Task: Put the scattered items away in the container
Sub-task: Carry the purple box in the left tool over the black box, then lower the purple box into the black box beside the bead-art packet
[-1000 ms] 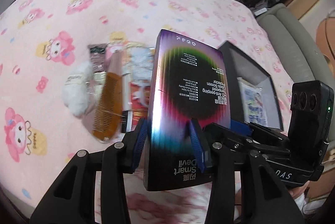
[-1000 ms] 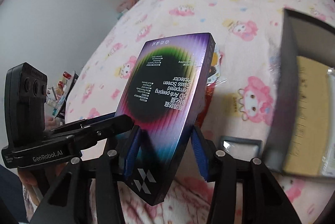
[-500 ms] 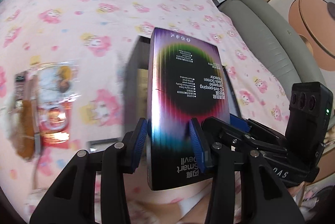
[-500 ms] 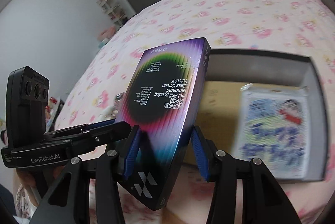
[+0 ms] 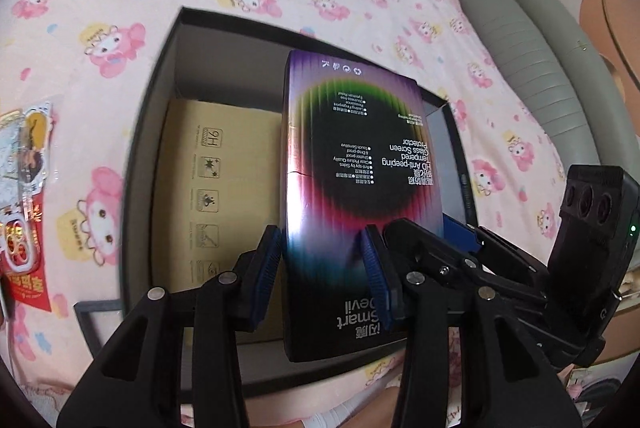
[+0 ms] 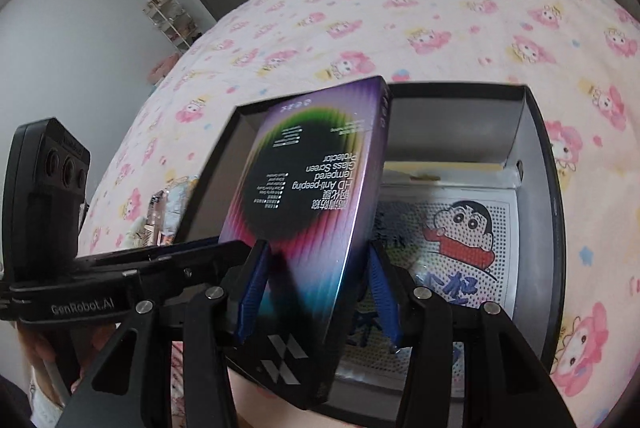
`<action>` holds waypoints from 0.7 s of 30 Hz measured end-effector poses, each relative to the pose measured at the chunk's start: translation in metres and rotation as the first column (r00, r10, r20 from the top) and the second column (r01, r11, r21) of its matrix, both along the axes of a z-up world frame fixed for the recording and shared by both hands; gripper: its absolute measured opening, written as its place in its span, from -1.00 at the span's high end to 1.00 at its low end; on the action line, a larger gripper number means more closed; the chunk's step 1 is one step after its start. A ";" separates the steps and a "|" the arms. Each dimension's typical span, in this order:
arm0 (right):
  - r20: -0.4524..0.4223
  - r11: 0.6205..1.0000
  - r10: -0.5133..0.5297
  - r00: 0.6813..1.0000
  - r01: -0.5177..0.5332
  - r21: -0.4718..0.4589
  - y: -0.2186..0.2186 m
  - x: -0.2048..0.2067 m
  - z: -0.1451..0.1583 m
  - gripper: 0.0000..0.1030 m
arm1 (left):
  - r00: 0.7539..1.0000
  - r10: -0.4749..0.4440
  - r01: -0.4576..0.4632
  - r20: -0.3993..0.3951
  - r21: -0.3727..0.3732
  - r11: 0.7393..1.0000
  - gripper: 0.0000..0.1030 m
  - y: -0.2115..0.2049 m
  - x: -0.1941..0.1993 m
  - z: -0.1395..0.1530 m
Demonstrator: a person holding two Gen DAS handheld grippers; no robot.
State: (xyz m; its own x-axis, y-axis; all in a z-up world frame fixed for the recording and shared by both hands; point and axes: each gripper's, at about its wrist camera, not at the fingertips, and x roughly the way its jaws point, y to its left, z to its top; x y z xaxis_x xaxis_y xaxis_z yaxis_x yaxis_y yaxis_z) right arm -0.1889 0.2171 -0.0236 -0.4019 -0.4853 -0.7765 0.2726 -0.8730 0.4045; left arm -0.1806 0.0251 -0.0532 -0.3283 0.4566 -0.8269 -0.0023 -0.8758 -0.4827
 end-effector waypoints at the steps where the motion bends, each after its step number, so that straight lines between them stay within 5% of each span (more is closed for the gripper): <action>1: 0.006 1.000 -0.008 1.000 0.008 0.011 0.001 -0.002 -0.003 0.13 | 1.000 -0.004 0.004 0.013 -0.002 1.000 0.19 0.002 -0.005 -0.005; 21: 0.191 0.999 -0.039 0.981 0.036 0.022 -0.001 -0.014 -0.051 0.15 | 0.989 0.032 -0.020 0.144 -0.083 0.996 0.25 0.007 -0.011 -0.050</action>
